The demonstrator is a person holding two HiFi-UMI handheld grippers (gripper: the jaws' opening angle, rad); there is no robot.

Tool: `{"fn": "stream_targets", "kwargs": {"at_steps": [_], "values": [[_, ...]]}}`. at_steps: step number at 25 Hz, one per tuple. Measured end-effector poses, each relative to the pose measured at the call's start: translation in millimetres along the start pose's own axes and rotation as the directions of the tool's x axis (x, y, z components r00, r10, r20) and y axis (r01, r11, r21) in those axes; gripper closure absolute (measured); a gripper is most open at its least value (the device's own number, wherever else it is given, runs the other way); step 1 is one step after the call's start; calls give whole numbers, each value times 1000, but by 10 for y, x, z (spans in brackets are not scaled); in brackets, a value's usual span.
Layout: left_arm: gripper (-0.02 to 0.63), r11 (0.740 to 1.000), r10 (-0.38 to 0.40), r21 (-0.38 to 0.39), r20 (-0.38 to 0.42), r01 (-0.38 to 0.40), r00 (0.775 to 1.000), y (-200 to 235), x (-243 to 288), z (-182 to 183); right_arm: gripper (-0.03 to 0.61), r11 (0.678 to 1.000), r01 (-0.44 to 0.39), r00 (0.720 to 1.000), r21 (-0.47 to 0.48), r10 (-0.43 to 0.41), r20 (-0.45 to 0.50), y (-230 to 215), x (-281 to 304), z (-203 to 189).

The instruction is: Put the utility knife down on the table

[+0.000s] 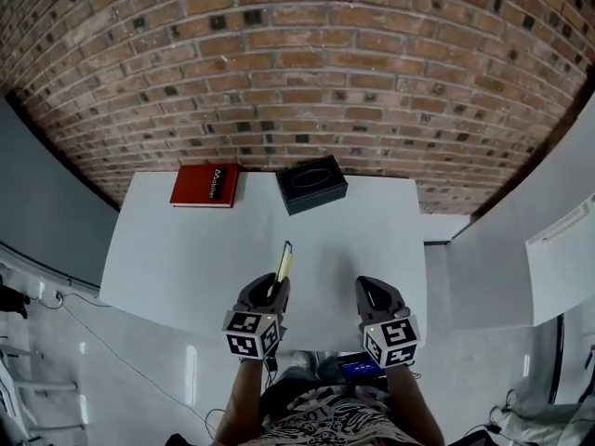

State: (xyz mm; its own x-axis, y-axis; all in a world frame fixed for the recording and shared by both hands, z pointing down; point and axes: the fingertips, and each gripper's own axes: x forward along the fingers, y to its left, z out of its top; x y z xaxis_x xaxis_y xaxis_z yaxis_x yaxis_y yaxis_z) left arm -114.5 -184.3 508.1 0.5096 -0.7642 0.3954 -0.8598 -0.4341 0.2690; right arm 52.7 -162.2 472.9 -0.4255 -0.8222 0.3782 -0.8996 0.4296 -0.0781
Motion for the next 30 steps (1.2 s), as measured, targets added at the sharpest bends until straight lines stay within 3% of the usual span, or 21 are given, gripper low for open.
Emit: {"fn": "stream_targets", "kwargs": {"at_steps": [12,30], "values": [[494,997,75,26,-15,-74,997,-127,120,-181,578,997,-80,997,19,80,0,-268,199,-150],[494,998,59,-8,-180,-61,982,-214,534,-861,578,996,-66,990,57,72,-118,-541,312,-654]]}}
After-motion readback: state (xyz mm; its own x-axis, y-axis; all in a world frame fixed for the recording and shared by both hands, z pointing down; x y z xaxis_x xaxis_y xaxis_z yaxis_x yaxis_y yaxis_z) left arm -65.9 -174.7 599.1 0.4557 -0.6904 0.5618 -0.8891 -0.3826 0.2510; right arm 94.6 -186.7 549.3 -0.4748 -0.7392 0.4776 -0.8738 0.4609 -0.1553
